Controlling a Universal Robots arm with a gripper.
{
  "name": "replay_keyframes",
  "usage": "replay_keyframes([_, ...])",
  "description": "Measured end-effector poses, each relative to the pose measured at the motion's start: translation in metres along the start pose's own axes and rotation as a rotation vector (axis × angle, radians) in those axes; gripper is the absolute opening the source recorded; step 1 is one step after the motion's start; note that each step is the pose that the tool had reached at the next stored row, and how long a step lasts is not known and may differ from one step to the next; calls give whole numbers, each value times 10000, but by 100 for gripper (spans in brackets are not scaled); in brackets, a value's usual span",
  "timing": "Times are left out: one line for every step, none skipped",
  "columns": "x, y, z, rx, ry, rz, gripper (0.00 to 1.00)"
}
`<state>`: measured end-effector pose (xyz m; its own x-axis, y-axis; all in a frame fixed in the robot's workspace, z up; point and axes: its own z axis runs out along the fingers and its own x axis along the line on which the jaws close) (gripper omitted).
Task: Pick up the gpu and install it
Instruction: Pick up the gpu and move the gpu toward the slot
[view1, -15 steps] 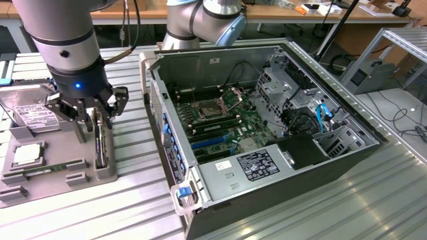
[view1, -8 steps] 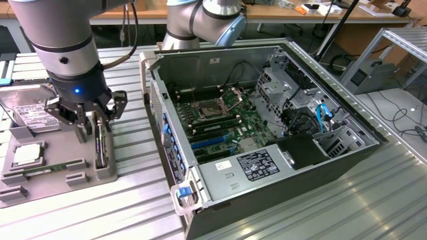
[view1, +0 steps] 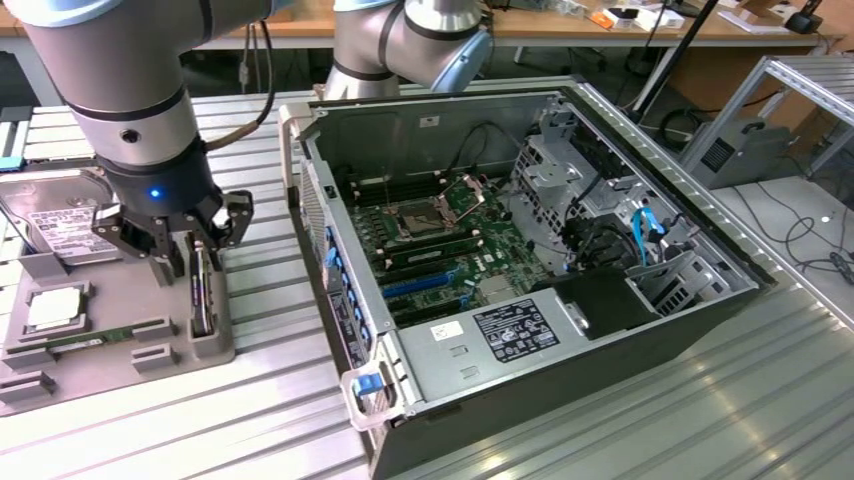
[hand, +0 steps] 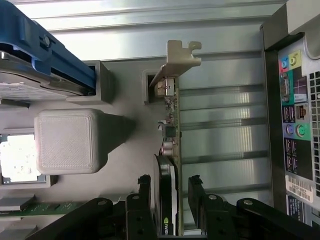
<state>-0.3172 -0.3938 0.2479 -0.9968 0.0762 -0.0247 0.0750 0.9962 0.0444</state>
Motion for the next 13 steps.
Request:
replay_keyframes([0,-1,13,0,0,0,44])
replay_keyframes([1,-1,25,0,0,0,44])
replay_keyframes([1,-2,38,2,2,0,44])
replay_keyframes([1,-2,38,3,3,0,44])
replay_keyframes([1,-2,40,0,0,0,44])
replay_keyframes([1,-1,42,1,23,3,44])
replay_keyframes([1,-1,44,7,110,5,44])
replay_keyframes([1,-2,44,17,226,10,44])
replay_keyframes([1,-2,45,23,298,13,44])
replay_keyframes([1,-2,46,26,340,15,44])
replay_keyframes([2,-2,45,28,356,17,44])
replay_keyframes([2,-2,45,29,357,17,44])
replay_keyframes([1,-2,45,28,358,16,44])
